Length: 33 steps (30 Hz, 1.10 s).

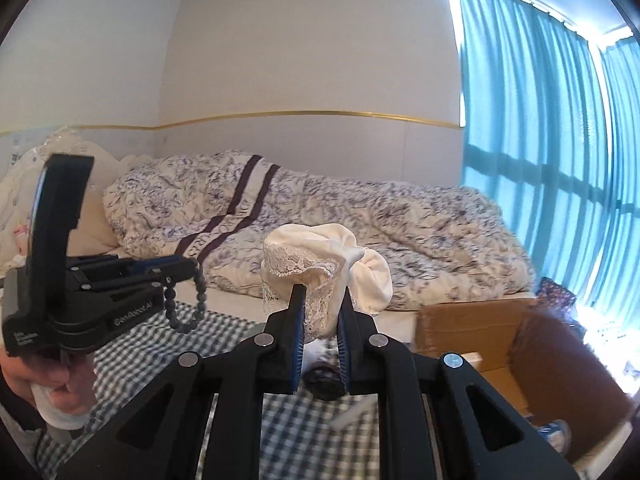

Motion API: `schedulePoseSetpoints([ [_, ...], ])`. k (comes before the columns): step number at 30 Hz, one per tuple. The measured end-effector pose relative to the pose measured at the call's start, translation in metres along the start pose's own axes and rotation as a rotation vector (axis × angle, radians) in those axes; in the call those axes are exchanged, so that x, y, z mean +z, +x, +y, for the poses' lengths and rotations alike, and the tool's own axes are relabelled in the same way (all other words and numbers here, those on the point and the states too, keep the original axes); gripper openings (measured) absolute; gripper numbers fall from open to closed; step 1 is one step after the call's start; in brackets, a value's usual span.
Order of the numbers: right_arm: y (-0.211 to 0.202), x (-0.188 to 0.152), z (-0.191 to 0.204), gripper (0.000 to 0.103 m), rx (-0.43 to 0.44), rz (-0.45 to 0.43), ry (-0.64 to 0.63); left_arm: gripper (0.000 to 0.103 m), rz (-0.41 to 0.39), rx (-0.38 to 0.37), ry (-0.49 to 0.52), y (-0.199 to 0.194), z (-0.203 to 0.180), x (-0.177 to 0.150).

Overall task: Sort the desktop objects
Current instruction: 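Carry the cloth and bracelet to the cardboard box and release both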

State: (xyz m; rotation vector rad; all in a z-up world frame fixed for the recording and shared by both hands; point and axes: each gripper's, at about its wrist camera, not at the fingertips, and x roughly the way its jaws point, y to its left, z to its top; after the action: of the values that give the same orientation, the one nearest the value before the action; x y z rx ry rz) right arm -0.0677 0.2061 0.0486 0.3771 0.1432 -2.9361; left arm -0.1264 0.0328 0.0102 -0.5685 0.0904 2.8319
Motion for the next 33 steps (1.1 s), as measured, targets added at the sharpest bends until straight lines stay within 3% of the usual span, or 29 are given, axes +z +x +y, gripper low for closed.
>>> schedulePoseSetpoints([
  [8,-0.031,0.003,-0.064,0.013,-0.106,0.011,0.048,0.01,-0.041,-0.138,0.051,-0.008,-0.073,0.03],
  [18,-0.046,-0.009,-0.132,0.013,-0.227,0.071,0.098,0.011,-0.032,-0.313,0.105,0.007,-0.161,0.052],
  [24,-0.044,-0.022,-0.162,0.013,-0.245,0.132,0.138,0.011,0.044,-0.381,0.111,0.035,-0.201,0.049],
  [33,-0.028,-0.039,-0.187,0.014,-0.243,0.233,0.172,0.011,0.15,-0.395,0.142,0.067,-0.236,0.033],
])
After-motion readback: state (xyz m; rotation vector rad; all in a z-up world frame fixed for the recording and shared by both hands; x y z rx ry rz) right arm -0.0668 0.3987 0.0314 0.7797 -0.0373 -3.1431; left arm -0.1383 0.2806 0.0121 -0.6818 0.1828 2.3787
